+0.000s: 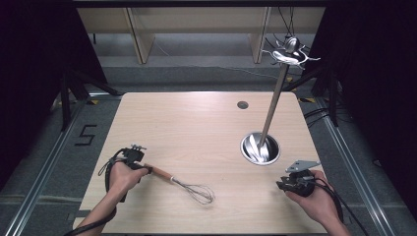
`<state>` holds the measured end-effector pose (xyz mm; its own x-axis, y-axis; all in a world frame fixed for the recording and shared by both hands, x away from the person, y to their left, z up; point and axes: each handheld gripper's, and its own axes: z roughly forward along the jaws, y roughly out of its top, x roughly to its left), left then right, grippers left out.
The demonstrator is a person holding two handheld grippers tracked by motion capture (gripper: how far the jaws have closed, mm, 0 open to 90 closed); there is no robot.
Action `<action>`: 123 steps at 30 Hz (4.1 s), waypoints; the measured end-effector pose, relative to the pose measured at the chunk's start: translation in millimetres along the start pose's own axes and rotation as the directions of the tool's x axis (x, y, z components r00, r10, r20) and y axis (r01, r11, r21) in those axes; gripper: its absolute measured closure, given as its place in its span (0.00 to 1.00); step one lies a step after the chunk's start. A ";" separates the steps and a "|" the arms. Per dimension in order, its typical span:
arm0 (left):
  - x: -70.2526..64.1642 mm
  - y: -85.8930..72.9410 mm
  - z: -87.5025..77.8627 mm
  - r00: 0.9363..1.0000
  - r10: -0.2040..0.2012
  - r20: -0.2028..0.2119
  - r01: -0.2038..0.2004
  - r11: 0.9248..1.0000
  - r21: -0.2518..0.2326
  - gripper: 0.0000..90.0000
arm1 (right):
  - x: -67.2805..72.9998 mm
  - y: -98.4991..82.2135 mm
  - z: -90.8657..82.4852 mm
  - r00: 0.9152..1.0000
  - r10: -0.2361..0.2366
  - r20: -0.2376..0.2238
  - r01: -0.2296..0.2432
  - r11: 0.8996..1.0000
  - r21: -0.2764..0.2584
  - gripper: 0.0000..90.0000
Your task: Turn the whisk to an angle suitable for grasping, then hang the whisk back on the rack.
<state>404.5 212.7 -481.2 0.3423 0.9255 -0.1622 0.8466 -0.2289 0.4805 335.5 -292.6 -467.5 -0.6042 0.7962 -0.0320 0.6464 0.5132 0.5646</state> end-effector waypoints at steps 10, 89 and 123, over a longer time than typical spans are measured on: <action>-17.2 47.3 24.6 0.998 0.056 -0.023 -0.055 0.998 0.026 0.99 | -0.7 -0.1 -1.8 1.000 0.025 -0.012 -0.025 1.000 0.009 0.79; -82.6 77.1 46.6 0.980 -0.072 -0.188 0.117 0.963 0.241 0.46 | 2.9 -3.4 1.6 0.997 0.065 -0.046 -0.064 0.998 0.018 0.67; -80.9 63.3 47.9 0.987 0.067 -0.147 -0.007 0.925 0.379 0.68 | 6.2 -3.3 3.2 0.994 0.085 -0.071 -0.084 0.996 0.015 0.67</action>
<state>449.9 108.9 -479.0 0.3349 0.9423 -0.0011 0.9357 -0.3324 0.1185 331.1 -288.3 -472.1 -0.5784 0.8123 0.0745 0.7018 0.4491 0.5530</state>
